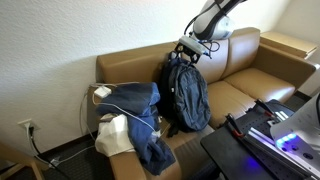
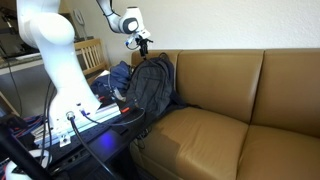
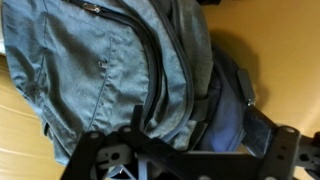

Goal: Move the gray backpack to the right of the couch

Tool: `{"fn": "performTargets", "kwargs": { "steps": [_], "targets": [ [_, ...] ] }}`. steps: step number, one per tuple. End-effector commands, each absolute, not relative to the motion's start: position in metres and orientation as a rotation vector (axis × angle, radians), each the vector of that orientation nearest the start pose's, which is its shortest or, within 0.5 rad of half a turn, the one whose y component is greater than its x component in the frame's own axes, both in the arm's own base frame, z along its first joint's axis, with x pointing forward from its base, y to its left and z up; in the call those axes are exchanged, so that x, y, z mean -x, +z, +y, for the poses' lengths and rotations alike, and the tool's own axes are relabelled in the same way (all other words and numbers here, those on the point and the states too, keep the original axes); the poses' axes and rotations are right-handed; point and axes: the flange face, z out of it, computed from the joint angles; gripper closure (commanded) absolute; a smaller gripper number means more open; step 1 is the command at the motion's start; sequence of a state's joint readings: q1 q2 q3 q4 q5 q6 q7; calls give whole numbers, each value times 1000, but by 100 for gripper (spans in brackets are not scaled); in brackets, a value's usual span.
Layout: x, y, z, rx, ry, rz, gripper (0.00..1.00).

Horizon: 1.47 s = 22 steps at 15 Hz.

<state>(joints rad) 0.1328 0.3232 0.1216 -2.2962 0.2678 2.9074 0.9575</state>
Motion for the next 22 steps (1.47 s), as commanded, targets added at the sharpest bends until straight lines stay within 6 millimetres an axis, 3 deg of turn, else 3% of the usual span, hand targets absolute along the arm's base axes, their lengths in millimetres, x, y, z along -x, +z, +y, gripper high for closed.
{"fn": "performTargets", "kwargs": {
  "steps": [1, 6, 7, 8, 15, 18, 22],
  "targets": [
    [-554, 203, 123, 2485, -315, 1406, 0],
    [-559, 178, 125, 2469, -346, 1457, 0],
    [-559, 176, 128, 2473, -319, 1460, 25],
    [-560, 176, 131, 2479, -313, 1461, 27],
    [-562, 176, 139, 2463, -288, 1465, 76],
    [-560, 183, 142, 2476, -185, 1463, 97],
    [-561, 177, 151, 2549, -49, 1449, 96]
  ]
}}
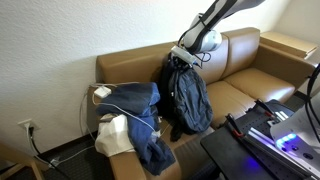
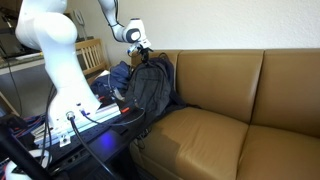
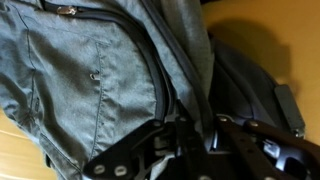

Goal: Move the gray backpack to the right of the couch

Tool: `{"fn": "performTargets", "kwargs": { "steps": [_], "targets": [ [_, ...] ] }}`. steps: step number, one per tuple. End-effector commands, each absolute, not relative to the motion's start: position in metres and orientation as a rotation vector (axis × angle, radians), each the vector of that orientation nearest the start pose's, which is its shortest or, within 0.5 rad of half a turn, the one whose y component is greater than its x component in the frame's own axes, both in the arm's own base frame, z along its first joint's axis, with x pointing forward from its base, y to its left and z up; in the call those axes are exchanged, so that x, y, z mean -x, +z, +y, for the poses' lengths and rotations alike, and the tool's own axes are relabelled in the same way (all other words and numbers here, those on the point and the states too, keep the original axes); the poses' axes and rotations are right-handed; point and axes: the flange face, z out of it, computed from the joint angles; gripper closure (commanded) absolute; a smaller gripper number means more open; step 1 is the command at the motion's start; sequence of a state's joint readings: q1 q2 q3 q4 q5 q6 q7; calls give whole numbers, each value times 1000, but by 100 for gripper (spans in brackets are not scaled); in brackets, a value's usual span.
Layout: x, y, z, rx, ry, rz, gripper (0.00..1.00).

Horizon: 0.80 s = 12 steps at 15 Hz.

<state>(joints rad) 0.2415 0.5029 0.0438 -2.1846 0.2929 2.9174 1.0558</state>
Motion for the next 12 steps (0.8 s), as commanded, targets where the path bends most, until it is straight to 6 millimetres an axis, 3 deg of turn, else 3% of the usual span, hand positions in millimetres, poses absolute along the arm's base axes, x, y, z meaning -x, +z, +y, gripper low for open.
{"fn": "performTargets", "kwargs": {
  "steps": [1, 2, 3, 6, 12],
  "targets": [
    [-562, 174, 153, 2575, -15, 1450, 97],
    [-553, 188, 135, 2586, -12, 1474, 96],
    [-534, 208, 104, 2586, 1, 1512, 96],
    [-513, 221, 52, 2544, -25, 1695, 96],
    [-474, 287, -77, 2253, -340, 1978, 96]
  ]
}}
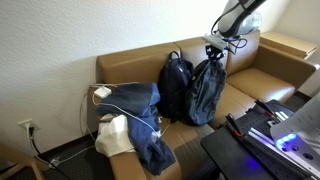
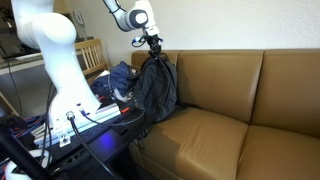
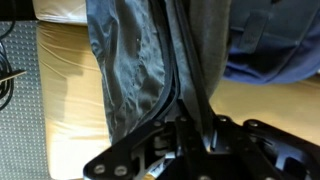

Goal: Move the gray backpack to the right of the couch

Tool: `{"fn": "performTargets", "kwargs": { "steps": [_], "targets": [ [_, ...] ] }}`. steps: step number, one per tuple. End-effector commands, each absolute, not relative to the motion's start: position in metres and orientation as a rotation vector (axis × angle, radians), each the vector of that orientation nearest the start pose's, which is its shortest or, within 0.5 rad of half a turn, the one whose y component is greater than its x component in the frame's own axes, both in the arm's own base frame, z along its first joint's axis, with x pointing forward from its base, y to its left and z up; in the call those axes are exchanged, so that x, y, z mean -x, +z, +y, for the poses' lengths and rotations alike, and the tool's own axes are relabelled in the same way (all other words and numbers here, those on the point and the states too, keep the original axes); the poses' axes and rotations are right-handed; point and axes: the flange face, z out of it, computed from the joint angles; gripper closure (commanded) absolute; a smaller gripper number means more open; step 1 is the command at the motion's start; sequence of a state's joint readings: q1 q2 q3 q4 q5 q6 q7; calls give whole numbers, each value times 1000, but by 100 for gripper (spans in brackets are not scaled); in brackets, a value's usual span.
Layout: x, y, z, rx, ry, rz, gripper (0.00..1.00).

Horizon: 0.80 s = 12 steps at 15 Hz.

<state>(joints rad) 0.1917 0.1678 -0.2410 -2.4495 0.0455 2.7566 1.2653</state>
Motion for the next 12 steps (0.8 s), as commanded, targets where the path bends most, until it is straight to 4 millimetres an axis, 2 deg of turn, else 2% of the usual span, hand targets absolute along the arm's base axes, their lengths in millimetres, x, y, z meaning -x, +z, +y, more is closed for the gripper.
{"fn": "performTargets", "kwargs": {
  "steps": [1, 3, 4, 5, 6, 8, 9, 10, 12],
  "targets": [
    [-469, 300, -100, 2200, -397, 1986, 96],
    [-458, 332, -140, 2149, -536, 1938, 96],
    [-451, 351, -150, 2168, -581, 1874, 96],
    [-471, 314, -136, 2185, -482, 1962, 85],
    [-465, 330, -151, 2180, -527, 1933, 85],
    [-458, 347, -159, 2170, -568, 1907, 85],
    [-456, 349, -157, 2170, -569, 1899, 96],
    [-471, 331, -170, 2145, -569, 1984, 96],
    [-493, 313, -212, 2038, -612, 2136, 96]
  ]
}}
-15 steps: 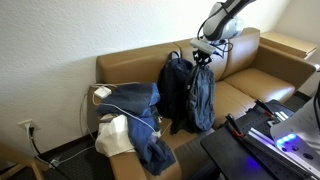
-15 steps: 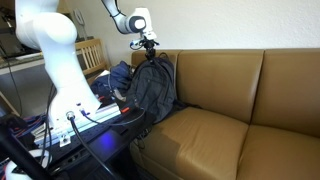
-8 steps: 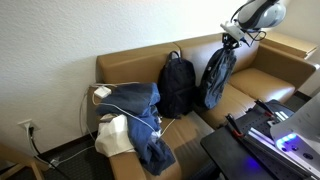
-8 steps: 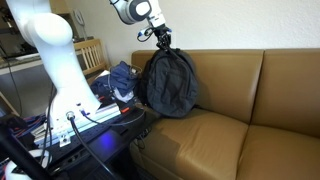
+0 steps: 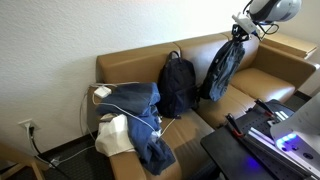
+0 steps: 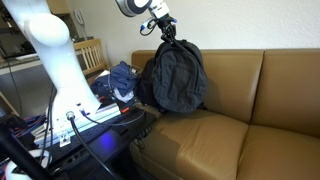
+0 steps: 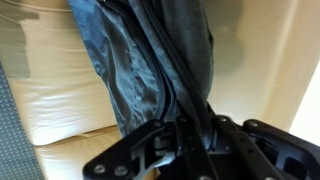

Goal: Move the gray backpack to the right of the couch

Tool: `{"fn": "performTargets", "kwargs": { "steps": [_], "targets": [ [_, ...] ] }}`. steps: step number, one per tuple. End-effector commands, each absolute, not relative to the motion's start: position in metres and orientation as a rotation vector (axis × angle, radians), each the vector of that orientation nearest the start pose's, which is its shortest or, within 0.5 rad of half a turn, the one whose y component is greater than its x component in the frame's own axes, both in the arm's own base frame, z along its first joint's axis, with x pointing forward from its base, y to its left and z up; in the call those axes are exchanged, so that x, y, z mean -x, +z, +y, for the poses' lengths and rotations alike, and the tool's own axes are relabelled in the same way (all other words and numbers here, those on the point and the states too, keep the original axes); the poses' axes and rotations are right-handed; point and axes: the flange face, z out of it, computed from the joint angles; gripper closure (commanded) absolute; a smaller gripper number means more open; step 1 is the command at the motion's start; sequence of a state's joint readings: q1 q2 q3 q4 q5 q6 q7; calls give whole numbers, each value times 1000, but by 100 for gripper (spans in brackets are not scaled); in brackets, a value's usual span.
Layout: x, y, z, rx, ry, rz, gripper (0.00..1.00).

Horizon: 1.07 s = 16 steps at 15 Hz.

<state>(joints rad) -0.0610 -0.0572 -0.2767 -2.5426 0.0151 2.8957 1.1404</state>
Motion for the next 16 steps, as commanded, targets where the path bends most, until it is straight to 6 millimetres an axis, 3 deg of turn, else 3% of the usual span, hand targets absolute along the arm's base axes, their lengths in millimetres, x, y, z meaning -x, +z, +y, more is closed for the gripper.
{"fn": "performTargets", "kwargs": {
  "steps": [1, 3, 6, 9, 11, 14, 16],
  "targets": [
    [-503, 312, -231, 1993, -640, 2192, 96],
    [-525, 314, -264, 1920, -722, 2292, 96],
    [-571, 323, -290, 1892, -939, 2362, 96],
    [-621, 308, -287, 1997, -1133, 2402, 96],
    [-643, 277, -283, 2019, -1031, 2505, 96],
    [-645, 273, -288, 2077, -950, 2579, 96],
    [-625, 306, -301, 2087, -881, 2579, 96]
  ]
}}
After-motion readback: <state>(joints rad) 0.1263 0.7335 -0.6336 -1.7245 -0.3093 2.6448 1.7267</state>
